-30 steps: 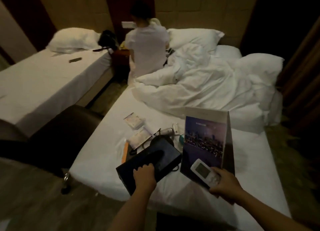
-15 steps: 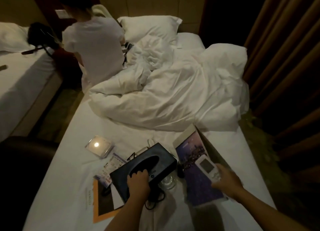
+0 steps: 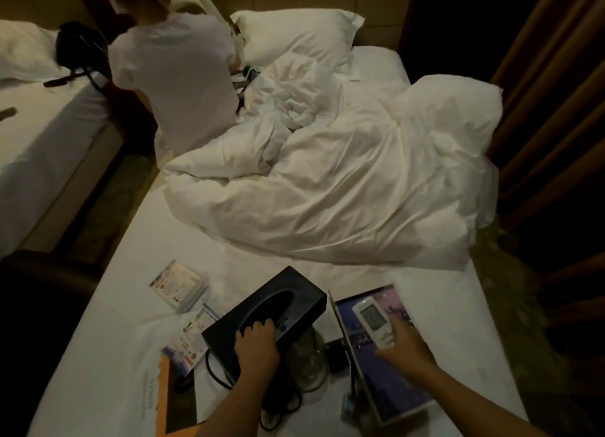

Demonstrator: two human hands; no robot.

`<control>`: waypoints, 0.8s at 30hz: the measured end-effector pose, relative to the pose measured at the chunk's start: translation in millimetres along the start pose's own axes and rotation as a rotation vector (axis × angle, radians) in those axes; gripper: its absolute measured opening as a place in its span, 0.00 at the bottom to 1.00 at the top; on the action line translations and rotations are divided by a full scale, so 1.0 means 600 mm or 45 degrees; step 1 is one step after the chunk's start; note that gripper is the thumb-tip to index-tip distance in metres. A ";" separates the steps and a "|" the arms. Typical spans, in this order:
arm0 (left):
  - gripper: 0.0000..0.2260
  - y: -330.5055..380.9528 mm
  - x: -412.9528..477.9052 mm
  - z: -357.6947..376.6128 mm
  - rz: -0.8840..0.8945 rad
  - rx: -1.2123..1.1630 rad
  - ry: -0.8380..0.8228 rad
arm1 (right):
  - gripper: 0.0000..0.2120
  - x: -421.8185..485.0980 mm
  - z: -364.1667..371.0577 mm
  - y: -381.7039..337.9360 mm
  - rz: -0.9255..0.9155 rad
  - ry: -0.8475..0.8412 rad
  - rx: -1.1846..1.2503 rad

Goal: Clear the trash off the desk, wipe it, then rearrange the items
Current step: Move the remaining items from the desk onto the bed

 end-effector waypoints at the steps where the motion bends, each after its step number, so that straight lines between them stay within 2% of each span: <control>1: 0.20 0.000 0.009 0.000 0.000 -0.005 0.005 | 0.24 0.012 0.005 -0.008 -0.002 -0.009 -0.019; 3: 0.22 -0.001 0.026 0.003 0.012 -0.004 0.007 | 0.22 0.033 0.014 -0.025 0.001 -0.021 -0.063; 7: 0.27 0.004 0.049 0.006 0.088 0.000 -0.023 | 0.27 0.068 0.031 -0.046 0.025 0.006 -0.061; 10: 0.30 0.012 0.056 0.002 0.115 -0.004 -0.028 | 0.26 0.086 0.045 -0.047 0.048 0.015 0.014; 15: 0.30 0.020 0.060 -0.004 0.112 0.001 0.010 | 0.26 0.103 0.055 -0.051 0.029 0.034 0.030; 20: 0.28 0.031 0.066 -0.016 0.127 0.016 0.064 | 0.38 0.097 0.039 -0.075 -0.054 0.075 -0.011; 24: 0.27 0.039 0.062 -0.023 0.150 0.003 0.071 | 0.41 0.089 0.039 -0.074 -0.034 0.039 -0.111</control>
Point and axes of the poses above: each hand's wrist, its own x-axis towards the middle knuckle, its own z-axis out of the palm, y = z × x, the point moved 4 cm from there along x, towards the middle knuckle, and after that the axes turned 6 degrees about z, right-handed, at the moved point
